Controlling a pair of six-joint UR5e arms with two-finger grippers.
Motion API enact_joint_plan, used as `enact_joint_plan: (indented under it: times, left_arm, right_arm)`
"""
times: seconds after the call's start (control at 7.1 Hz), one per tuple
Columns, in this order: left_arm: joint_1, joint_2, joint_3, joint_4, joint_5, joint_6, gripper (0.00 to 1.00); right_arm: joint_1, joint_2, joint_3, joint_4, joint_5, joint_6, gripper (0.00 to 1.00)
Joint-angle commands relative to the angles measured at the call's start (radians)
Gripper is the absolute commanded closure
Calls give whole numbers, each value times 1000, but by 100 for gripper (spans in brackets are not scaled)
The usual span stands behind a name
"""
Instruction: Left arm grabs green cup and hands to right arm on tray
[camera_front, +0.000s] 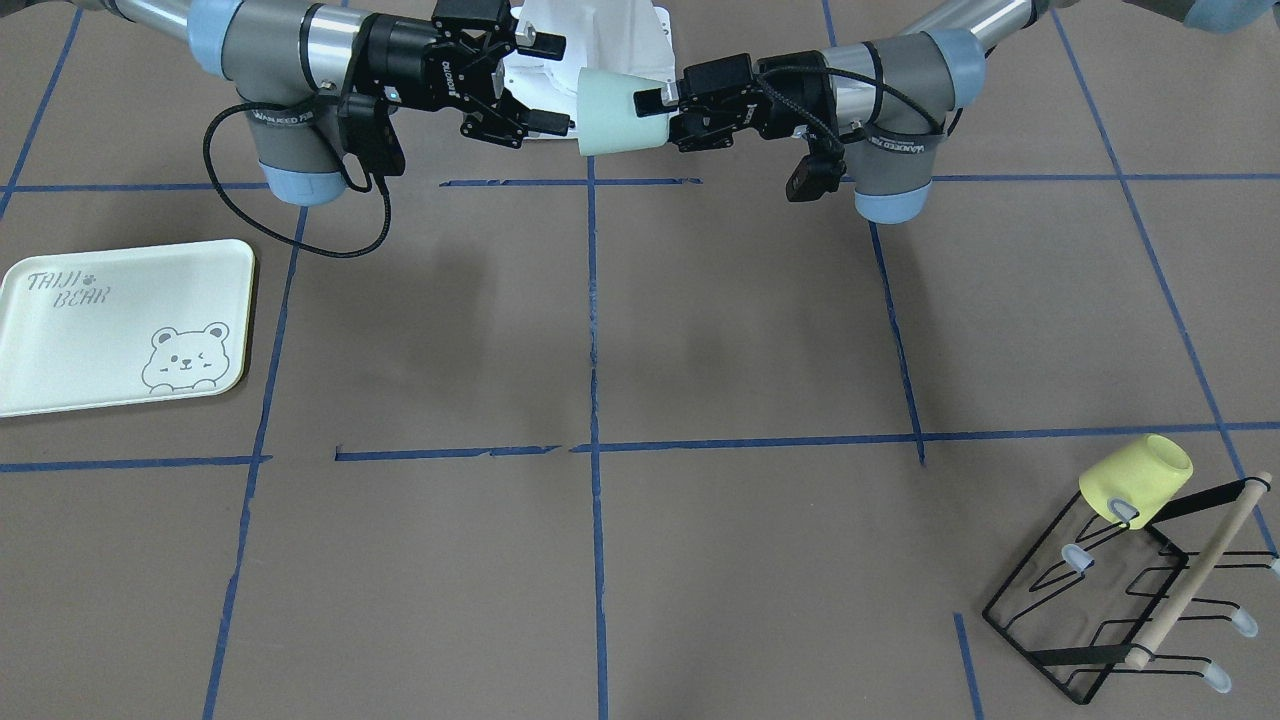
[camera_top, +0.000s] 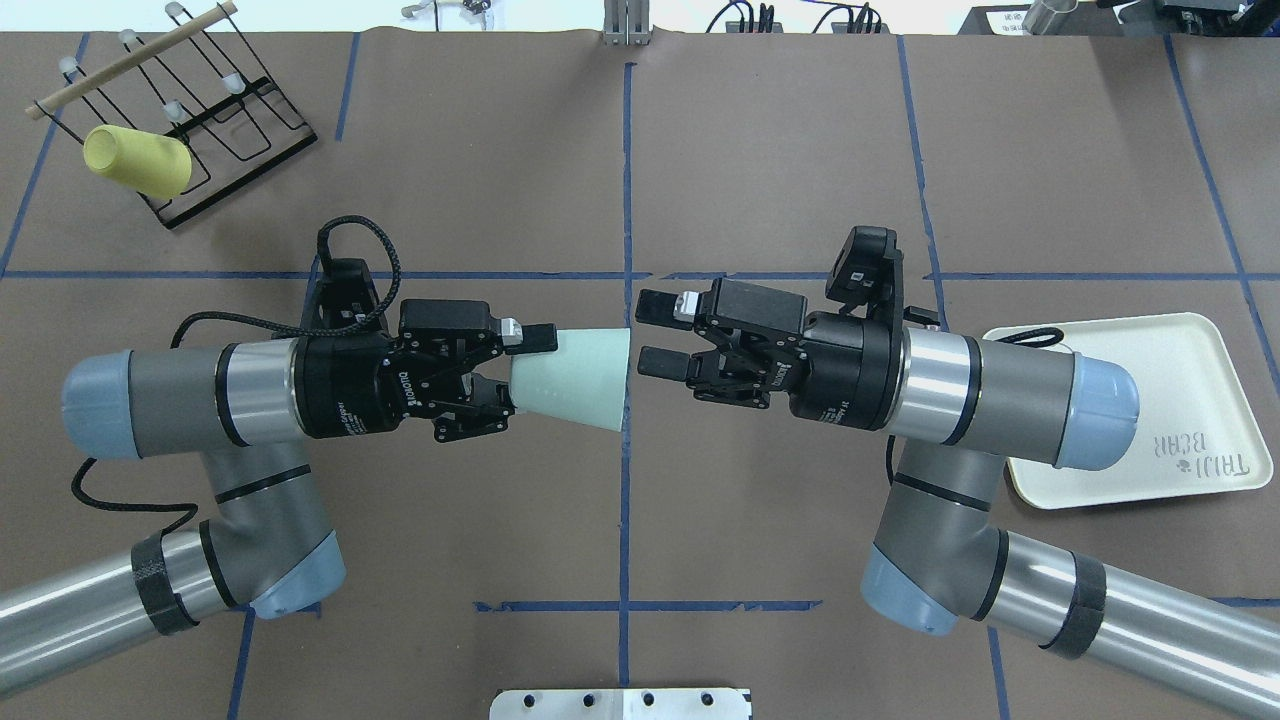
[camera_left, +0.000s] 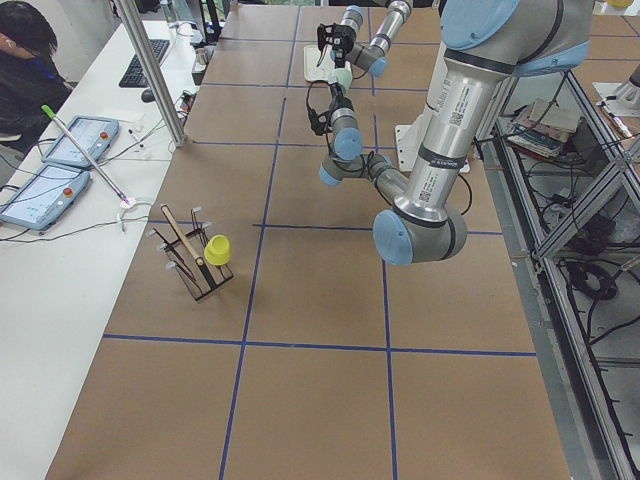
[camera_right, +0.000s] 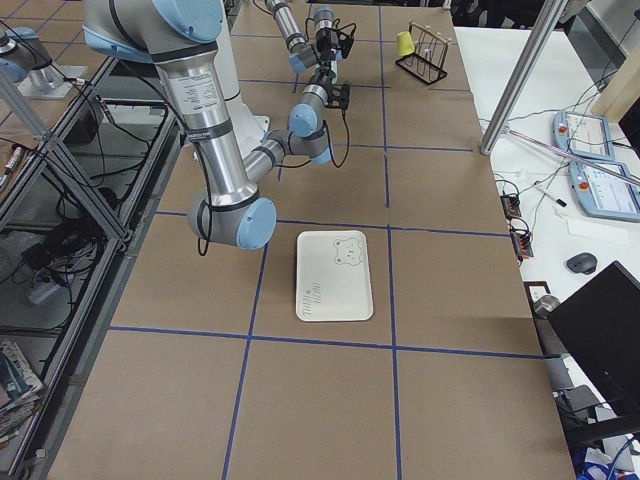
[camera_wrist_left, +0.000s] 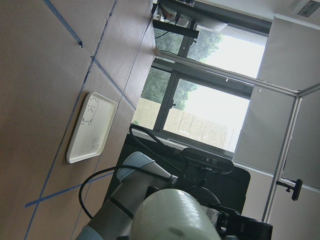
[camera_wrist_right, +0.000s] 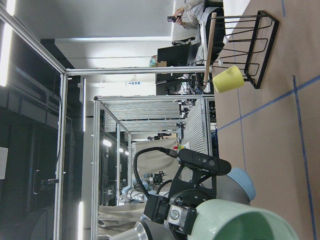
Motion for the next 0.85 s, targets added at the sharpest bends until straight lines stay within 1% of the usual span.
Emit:
enact_joint_plan:
  times: [0.0, 0.28, 0.42, 0.56, 0.7]
  left_arm:
    - [2, -3, 2, 0, 1, 0, 91]
    - [5, -5, 2, 2, 1, -2, 91]
    - [5, -5, 2, 0, 1, -2, 91]
    - [5, -5, 2, 2, 1, -2, 91]
    - [5, -8, 2, 0, 1, -2, 91]
  right_arm:
    - [-12, 23, 0, -31, -29, -2, 1]
    - [-16, 42, 0, -68, -35, -2, 2]
    - [-16, 42, 0, -76, -35, -2, 4]
    - [-25, 42, 0, -73, -35, -2, 17]
    - [-27, 42, 0, -73, -35, -2, 39]
